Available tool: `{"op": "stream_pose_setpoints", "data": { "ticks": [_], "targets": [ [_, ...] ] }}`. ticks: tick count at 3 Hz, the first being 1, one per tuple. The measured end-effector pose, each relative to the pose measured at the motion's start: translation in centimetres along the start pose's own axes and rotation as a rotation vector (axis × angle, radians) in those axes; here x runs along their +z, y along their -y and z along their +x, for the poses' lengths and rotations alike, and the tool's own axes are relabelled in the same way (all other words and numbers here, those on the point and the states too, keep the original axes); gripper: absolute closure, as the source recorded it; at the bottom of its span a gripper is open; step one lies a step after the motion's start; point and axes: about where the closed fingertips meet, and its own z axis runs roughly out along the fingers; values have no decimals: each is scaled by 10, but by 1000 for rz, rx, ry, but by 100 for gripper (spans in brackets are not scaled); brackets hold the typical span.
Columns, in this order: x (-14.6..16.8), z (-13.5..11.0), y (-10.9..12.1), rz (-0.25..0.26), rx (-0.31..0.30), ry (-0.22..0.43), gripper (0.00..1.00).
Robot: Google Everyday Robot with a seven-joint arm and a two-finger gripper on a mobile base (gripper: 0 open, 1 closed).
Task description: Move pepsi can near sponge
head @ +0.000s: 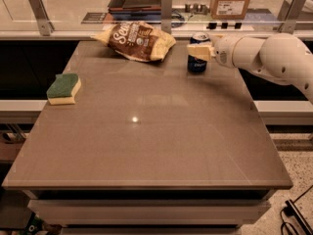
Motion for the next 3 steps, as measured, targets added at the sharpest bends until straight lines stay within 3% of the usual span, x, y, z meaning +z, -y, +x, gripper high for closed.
{"op": "stream_pose_setpoints", "data": {
  "ticks": [1,3],
  "targets": [
    [2,-10,-15,-53,-3,1,100],
    [3,-44,-80,-171,-51,1,100]
  ]
}}
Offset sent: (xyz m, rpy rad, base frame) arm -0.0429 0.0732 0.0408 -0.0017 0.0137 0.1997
